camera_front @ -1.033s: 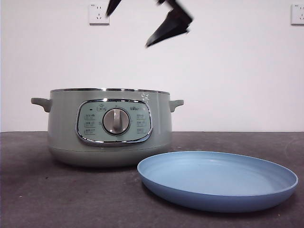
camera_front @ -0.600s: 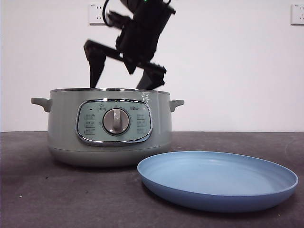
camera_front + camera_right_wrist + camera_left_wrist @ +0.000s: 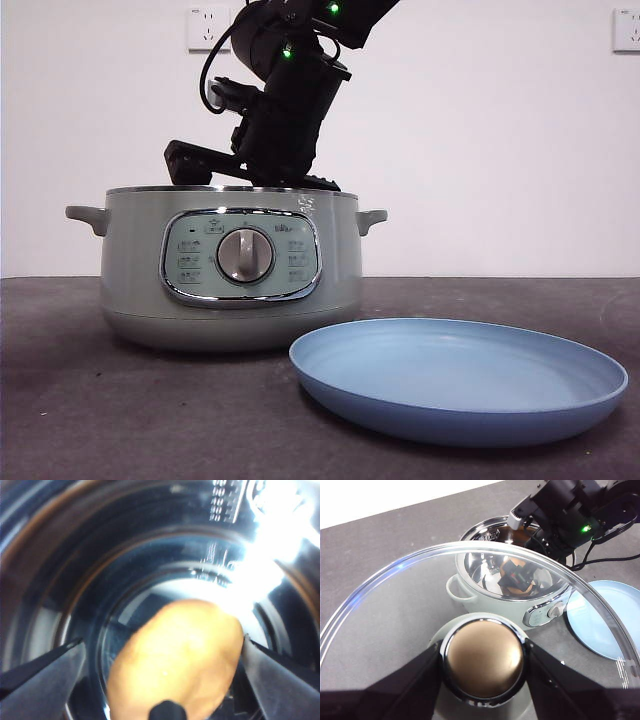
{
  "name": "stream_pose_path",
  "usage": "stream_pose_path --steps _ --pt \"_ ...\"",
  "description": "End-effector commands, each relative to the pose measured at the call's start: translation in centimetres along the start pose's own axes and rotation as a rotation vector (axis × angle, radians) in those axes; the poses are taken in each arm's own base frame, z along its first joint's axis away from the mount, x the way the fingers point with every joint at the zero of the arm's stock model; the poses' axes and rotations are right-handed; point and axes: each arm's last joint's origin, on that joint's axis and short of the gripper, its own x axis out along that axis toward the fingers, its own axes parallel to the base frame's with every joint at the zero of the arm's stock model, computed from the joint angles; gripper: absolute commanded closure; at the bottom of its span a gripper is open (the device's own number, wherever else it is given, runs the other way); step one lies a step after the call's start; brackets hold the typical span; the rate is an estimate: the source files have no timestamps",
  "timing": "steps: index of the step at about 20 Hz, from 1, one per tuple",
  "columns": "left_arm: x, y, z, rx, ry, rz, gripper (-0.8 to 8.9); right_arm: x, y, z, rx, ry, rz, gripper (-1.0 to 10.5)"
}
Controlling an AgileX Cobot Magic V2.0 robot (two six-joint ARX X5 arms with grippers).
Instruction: Take the potato out from the steamer,put the potato on the plate,close the lid
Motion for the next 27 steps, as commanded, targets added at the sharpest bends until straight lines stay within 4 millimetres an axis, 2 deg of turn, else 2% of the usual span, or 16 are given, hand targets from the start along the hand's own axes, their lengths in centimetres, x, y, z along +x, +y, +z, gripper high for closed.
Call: stream_pose_path --steps 1,3,4,6,8,10,13,16,19,22,24,27 --pt "-0.4 0.0 0.3 0.009 -0.059 -0.003 8.22 1.3 -0.2 -0.7 0.01 0.04 -0.014 6.5" --pt "-0.4 0.0 0.3 0.009 -0.058 -0.003 8.22 1.3 -0.2 -0.6 0.01 0.032 -0.009 8.9" --pt "-0.4 0.0 0.3 0.009 -0.058 -0.003 8.22 1.2 -0.2 -0.6 0.009 0.028 -0.009 9.7" --pt "-0.4 0.0 0.3 0.009 -0.059 -0.003 8.22 0.7 -0.1 -0.2 0.002 0.013 -0.006 9.6" --pt "-0.4 0.0 0.3 0.009 -0.06 -0.003 8.22 -1.4 0.1 0.7 -0.004 -0.03 -0.001 9.6" --pt "-0.4 0.0 0.5 0.008 -0.074 -0.003 8.22 -5.0 0.3 1.8 -0.029 -0.092 0.006 9.6" --pt "-0.4 0.0 0.8 0.006 -0.101 -0.005 8.22 -12.1 0.6 2.5 -0.068 -0.141 0.008 9.6" --pt "-0.5 -0.1 1.1 0.007 -0.132 -0.052 8.22 -19.2 0.6 1.5 -0.106 -0.125 -0.02 9.6" --pt "-0.4 -0.1 1.2 0.015 -0.14 -0.052 8.22 -23.8 0.3 -0.2 -0.126 -0.086 -0.075 9.6" --pt "-0.2 -0.1 1.3 0.026 -0.134 -0.052 8.22 -25.9 0.1 -2.2 -0.127 -0.086 -0.079 9.6" --pt "-0.1 -0.1 1.4 0.029 -0.13 -0.054 8.22 -26.1 -0.2 -4.3 -0.119 -0.076 -0.08 9.6" --pt "0.0 -0.2 1.5 0.029 -0.136 -0.055 8.22 -24.9 -0.7 -8.1 -0.081 -0.079 -0.077 9.6"
